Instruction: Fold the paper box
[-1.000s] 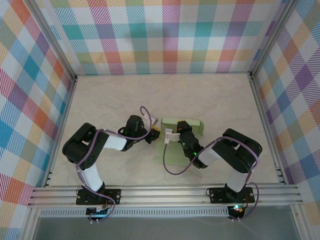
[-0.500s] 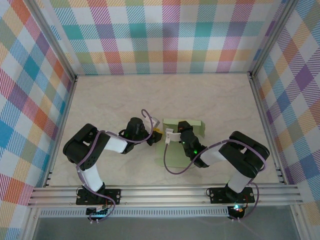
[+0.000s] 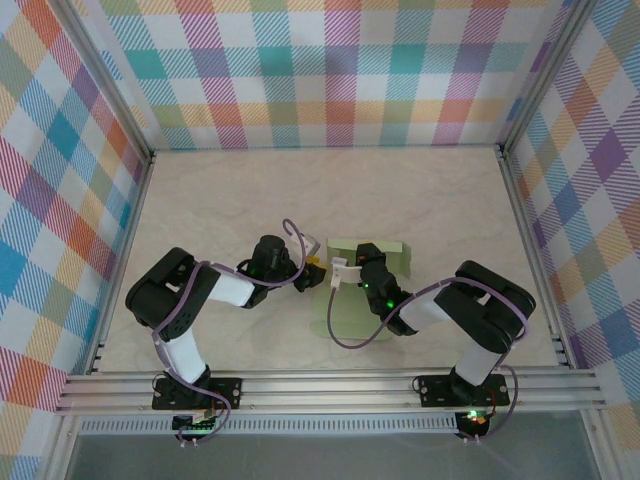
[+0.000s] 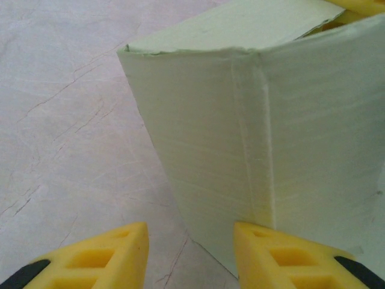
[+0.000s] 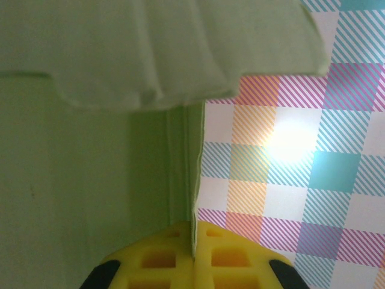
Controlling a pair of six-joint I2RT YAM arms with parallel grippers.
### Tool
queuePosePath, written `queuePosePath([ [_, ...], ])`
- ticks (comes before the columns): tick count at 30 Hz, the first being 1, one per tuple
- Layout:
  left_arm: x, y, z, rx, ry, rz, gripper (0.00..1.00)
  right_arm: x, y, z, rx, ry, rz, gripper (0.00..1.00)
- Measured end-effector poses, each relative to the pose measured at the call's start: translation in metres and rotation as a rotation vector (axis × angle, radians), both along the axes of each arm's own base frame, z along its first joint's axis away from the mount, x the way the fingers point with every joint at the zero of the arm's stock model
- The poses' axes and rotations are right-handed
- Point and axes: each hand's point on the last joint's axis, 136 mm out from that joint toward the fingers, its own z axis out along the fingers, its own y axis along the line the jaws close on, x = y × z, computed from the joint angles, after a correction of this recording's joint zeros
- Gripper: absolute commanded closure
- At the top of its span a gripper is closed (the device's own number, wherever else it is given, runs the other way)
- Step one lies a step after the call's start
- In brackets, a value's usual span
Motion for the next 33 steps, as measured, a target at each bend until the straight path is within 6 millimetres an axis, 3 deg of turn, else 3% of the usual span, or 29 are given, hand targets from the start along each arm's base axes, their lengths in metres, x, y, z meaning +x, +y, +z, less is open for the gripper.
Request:
queuePosePath([
  [11,-0.011,0.000,0.013,-0.026,-0.021,-0.037,0.53,0.002,0.003,-0.001,0.018,-0.018,0.002,1.00],
  [21,0.000,-0.005,0.012,-0.025,-0.014,-0.020,0.64,0.001,0.006,0.002,0.021,-0.030,0.010,1.00],
  [33,0.008,-0.004,-0.001,-0.006,0.009,0.009,0.69,-0.007,0.012,0.011,0.030,-0.033,0.024,1.00],
])
